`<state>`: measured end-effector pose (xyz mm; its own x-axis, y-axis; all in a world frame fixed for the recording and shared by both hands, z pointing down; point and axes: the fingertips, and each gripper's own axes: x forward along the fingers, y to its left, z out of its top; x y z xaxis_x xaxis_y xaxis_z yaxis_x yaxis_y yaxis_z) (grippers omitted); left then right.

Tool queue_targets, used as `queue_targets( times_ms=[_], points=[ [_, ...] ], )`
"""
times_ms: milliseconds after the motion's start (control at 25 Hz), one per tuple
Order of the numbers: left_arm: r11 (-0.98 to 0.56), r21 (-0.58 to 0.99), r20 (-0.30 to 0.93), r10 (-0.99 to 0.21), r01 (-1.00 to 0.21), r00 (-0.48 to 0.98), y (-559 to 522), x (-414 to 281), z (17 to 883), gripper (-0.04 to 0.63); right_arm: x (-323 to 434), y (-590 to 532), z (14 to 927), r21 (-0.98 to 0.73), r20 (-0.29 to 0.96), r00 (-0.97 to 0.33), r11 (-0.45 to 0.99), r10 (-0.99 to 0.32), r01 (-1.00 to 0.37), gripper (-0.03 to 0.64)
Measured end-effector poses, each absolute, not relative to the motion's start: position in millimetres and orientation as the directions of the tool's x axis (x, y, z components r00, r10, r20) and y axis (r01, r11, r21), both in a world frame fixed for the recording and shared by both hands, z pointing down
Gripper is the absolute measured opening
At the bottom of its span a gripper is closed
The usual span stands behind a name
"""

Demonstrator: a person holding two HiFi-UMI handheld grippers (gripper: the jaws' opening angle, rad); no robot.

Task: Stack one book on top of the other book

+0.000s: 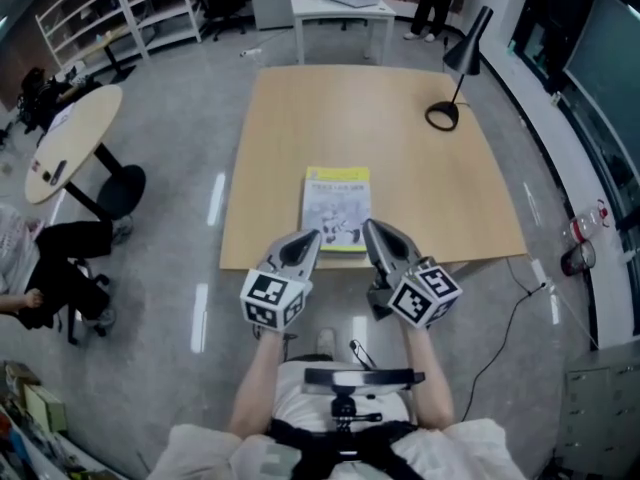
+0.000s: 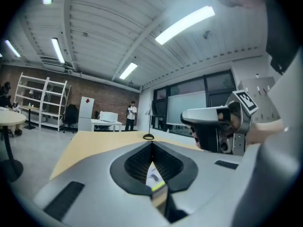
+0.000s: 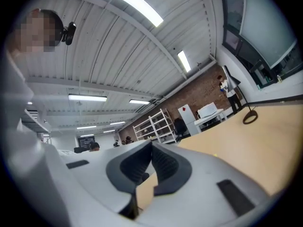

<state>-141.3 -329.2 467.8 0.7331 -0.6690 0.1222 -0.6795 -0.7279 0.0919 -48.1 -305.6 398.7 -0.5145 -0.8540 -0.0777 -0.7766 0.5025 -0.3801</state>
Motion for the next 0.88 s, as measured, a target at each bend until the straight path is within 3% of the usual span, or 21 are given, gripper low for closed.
queue_targets(
  times_ms=[160, 320, 400, 520, 880],
  points=[
    [-0.755, 0.089, 0.277, -0.608, -0.650, 0.744, -259.8, -124.0, 489.0, 0.011, -40.9, -239.6, 406.3, -0.357, -0.061, -0.516, 0.501, -0.854, -0.788, -0.003],
    [-0.800, 0.112, 0.645, -0.392, -0.590, 0.656, -154.7, -111.2, 548.8, 0.011, -42.2, -152.1, 418.9, -0.304, -0.013, -0.547, 0.525, -0.837, -0.795, -0.003],
    [-0.801, 0.141, 0.706, -0.330, -0.582, 0.626, -99.9, -107.7, 563.9, 0.011, -43.4, -106.8, 425.9, -0.301, 0.008, -0.559, 0.532, -0.829, -0.792, -0.003],
    [-0.769, 0.241, 0.626, -0.343, -0.592, 0.700, -35.7, -96.3, 552.1, 0.011, -38.3, -45.8, 432.6, -0.311, 0.034, -0.550, 0.514, -0.835, -0.800, -0.002],
    [-0.643, 0.112, 0.255, -0.718, -0.758, 0.647, 44.3, -131.0, 459.9, 0.011, -45.5, 68.0, 420.9, -0.305, 0.064, -0.538, 0.497, -0.841, -0.813, -0.003]
  ],
)
